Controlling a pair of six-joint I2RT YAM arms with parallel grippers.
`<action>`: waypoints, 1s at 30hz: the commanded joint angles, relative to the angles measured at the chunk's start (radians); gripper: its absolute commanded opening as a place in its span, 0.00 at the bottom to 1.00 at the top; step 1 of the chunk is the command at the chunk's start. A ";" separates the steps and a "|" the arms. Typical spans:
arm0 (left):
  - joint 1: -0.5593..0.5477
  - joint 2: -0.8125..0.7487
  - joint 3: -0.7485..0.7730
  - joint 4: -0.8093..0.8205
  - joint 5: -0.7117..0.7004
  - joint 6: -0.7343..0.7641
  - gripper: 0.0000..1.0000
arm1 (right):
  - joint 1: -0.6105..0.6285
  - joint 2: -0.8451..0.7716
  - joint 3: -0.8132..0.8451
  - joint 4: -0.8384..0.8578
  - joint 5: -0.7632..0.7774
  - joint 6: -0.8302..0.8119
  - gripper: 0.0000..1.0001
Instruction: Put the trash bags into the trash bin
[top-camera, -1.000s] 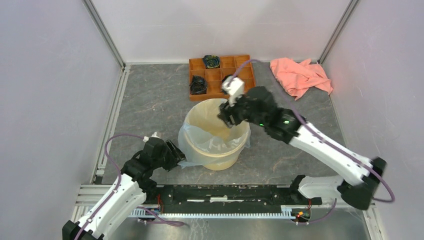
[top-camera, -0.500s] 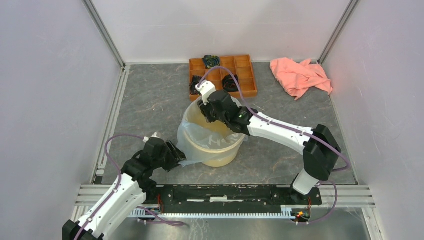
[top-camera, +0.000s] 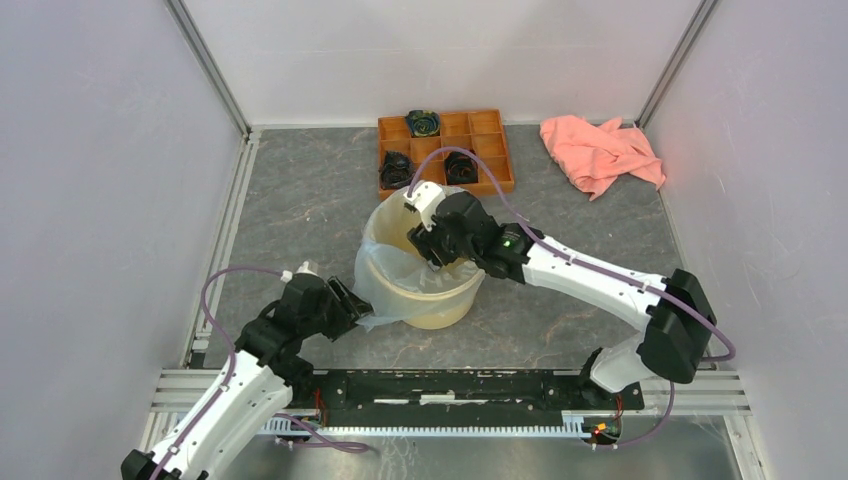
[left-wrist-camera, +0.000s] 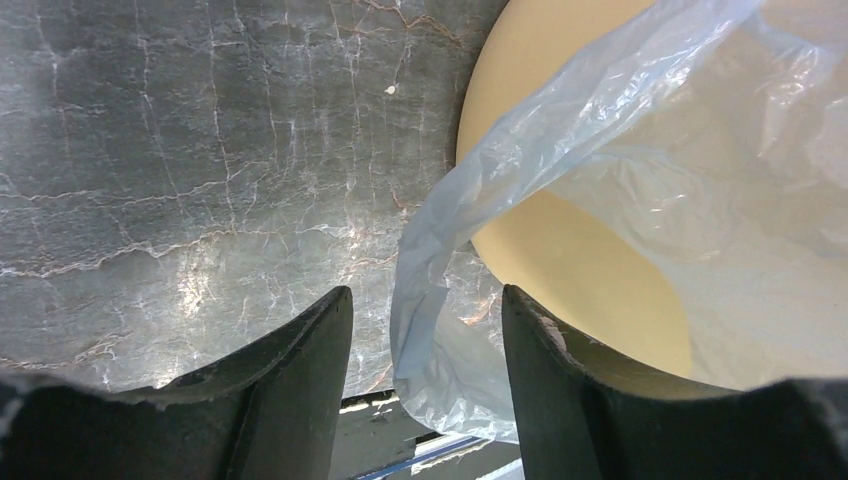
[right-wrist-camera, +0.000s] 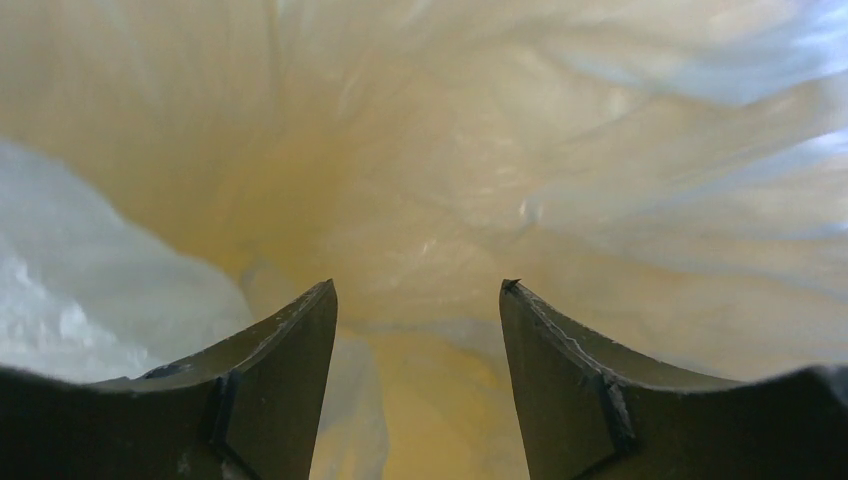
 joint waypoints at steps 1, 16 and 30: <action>-0.002 0.009 0.043 -0.009 -0.021 -0.014 0.64 | 0.010 0.020 0.035 -0.169 -0.126 -0.104 0.68; -0.002 -0.022 0.075 -0.062 -0.059 -0.017 0.64 | 0.121 0.123 0.117 -0.162 -0.371 -0.109 0.67; -0.002 -0.107 0.165 -0.286 -0.106 -0.010 0.89 | 0.087 0.244 0.184 -0.238 0.028 -0.097 0.78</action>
